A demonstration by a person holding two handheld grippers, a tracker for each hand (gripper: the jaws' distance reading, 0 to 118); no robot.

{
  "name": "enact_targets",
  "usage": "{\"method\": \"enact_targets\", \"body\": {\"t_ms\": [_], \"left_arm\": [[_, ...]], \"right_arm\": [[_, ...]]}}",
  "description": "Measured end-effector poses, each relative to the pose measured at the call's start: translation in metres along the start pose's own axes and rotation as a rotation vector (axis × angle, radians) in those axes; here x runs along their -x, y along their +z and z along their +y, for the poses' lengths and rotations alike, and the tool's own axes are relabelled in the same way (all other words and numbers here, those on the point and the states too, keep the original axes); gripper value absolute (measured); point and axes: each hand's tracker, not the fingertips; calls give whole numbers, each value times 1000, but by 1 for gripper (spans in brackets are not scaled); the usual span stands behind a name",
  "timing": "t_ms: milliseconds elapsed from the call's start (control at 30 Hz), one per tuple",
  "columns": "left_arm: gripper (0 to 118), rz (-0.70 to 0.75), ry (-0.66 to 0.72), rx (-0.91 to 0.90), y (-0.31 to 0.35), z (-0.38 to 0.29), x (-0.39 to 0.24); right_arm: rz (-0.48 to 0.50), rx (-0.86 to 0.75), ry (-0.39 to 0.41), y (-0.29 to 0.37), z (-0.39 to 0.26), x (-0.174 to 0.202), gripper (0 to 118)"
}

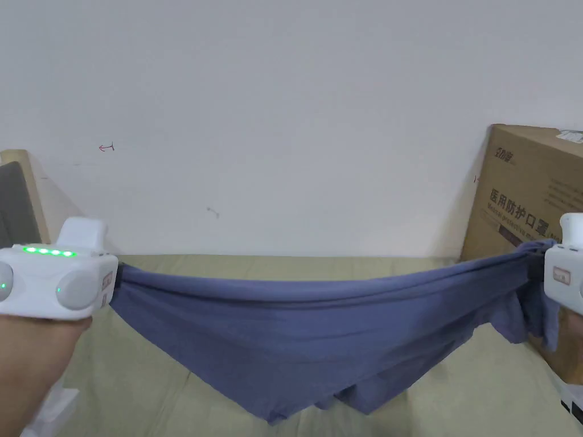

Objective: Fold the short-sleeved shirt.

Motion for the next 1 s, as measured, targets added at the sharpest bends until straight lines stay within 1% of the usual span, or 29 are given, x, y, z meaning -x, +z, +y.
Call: {"method": "enact_targets", "body": {"t_ms": [67, 133, 233, 333, 367, 400, 467, 533, 600, 633, 667, 700, 733, 767, 800, 833, 867, 900, 933, 967, 1000], "left_arm": [[1, -23, 5, 8, 8, -15, 2], [1, -51, 13, 7, 25, -27, 6], [1, -93, 3, 23, 60, -53, 11], [1, -154, 6, 94, 99, -93, 18], [1, -175, -7, 124, 111, -114, 19], [1, -182, -25, 149, 118, -131, 21], [1, -204, -84, 268, 129, -175, 17], [1, -249, -86, 384, 133, -219, 13], [1, -255, -77, 468, 132, -261, 8], [1, -242, -57, 506, 129, -279, 7], [1, -232, -49, 533, 127, -295, 5], [3, -223, -47, 533, 125, -303, 4], [16, -209, -30, 543, 124, -310, 4], [61, -186, -16, 537, 126, -310, 5], [101, -155, -15, 514, 122, -312, 9], [118, -160, -22, 498, 126, -305, 10], [118, -174, -19, 459, 132, -296, 10], [118, -186, -14, 385, 147, -283, 10], [113, -169, -5, 293, 155, -268, 5], [110, -173, 2, 247, 163, -254, 1], [111, -193, 26, 173, 174, -242, -2]], "right_arm": [[15, 18, -15, 8, -11, -9, 11], [26, 21, -20, 33, -27, -18, 11], [53, 18, 3, 71, -54, -36, 11], [85, 71, 49, 116, -96, -49, 11], [102, 113, 77, 129, -114, -52, 11], [119, 139, 86, 140, -134, -56, 11], [147, 232, 98, 154, -183, -61, 11], [159, 332, 112, 162, -228, -62, 11], [219, 440, 134, 165, -271, -58, 11], [229, 450, 135, 167, -289, -56, 11], [186, 484, 167, 166, -303, -53, 11], [170, 522, 180, 165, -314, -52, 12], [173, 535, 124, 164, -320, -55, 14], [193, 549, 73, 157, -326, -62, 40], [181, 545, 62, 158, -324, -63, 78], [166, 523, 68, 164, -317, -63, 110], [172, 482, 41, 171, -308, -65, 110], [199, 435, 2, 180, -295, -64, 116], [218, 303, -23, 192, -271, -61, 118], [261, 262, -64, 205, -254, -52, 118], [270, 212, -84, 196, -262, -52, 118]]}}
